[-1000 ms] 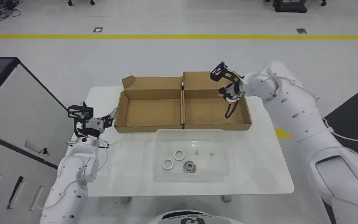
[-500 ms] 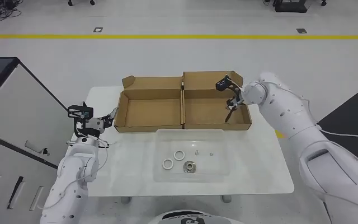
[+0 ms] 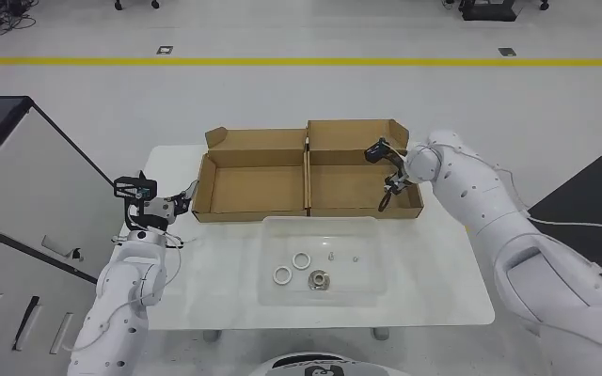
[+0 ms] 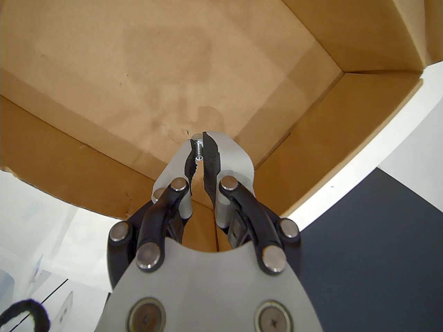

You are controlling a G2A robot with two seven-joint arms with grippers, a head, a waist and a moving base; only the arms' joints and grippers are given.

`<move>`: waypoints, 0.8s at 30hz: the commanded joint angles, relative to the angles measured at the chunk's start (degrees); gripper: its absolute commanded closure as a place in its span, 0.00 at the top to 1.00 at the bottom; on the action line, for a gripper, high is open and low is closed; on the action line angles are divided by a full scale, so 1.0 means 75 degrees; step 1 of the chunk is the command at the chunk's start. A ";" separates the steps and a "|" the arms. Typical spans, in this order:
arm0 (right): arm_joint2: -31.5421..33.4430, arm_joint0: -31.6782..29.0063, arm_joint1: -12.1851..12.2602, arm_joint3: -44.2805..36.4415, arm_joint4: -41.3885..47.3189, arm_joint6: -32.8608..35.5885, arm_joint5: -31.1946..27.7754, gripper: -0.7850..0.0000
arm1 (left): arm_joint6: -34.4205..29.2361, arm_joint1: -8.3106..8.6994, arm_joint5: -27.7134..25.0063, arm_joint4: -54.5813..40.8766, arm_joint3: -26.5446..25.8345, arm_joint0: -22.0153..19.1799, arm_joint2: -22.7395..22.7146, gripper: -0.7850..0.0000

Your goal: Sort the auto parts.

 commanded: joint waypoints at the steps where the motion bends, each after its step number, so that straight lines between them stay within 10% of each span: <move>1: -0.0038 0.0016 -0.0030 0.0073 -0.0066 0.0009 0.0018 0.00 | 0.0000 0.0000 0.0000 0.0000 0.0000 0.0000 0.0000 1.00; 15: -0.0192 0.0039 -0.0202 0.0361 -0.0341 0.0014 -0.0003 0.00 | 0.0000 0.0000 0.0000 0.0000 0.0000 0.0000 0.0000 1.00; 24: -0.0136 0.0035 -0.0253 0.0428 -0.0353 -0.0082 -0.0076 0.44 | 0.0000 0.0000 0.0000 0.0000 0.0000 0.0000 0.0000 1.00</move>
